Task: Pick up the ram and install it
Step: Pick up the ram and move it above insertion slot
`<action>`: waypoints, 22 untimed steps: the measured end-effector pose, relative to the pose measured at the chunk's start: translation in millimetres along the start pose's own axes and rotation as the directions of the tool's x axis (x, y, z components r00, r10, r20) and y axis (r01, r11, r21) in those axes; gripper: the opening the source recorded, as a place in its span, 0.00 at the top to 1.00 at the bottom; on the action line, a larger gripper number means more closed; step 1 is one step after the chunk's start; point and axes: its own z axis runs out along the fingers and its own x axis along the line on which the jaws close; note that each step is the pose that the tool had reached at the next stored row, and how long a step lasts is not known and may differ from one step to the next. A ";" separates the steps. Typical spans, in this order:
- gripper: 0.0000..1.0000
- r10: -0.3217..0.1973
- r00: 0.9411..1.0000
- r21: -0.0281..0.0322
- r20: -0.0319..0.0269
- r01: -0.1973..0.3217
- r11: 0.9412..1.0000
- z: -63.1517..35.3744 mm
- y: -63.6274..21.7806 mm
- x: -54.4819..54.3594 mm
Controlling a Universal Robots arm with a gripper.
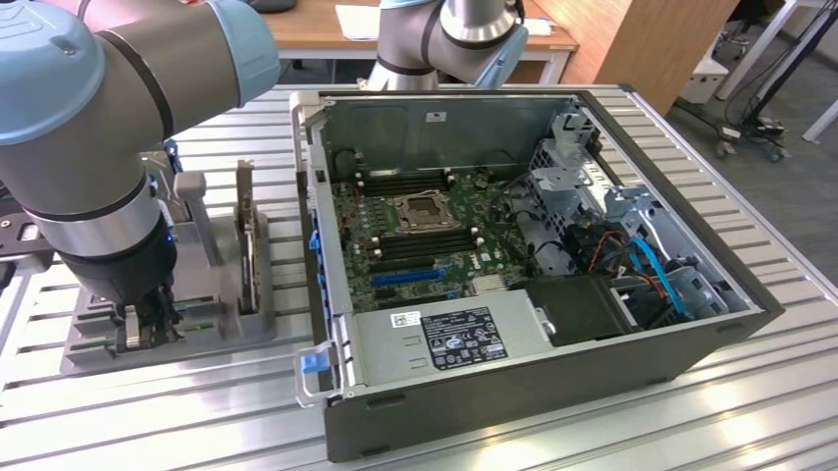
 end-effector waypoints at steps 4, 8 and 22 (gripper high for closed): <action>0.73 0.000 1.000 0.000 0.000 0.000 1.000 0.0 0.1 -0.1; 0.73 0.000 1.000 0.000 0.000 0.000 1.000 0.0 0.1 -0.1; 0.81 0.000 1.000 0.000 0.000 0.000 1.000 0.0 -1.6 -0.1</action>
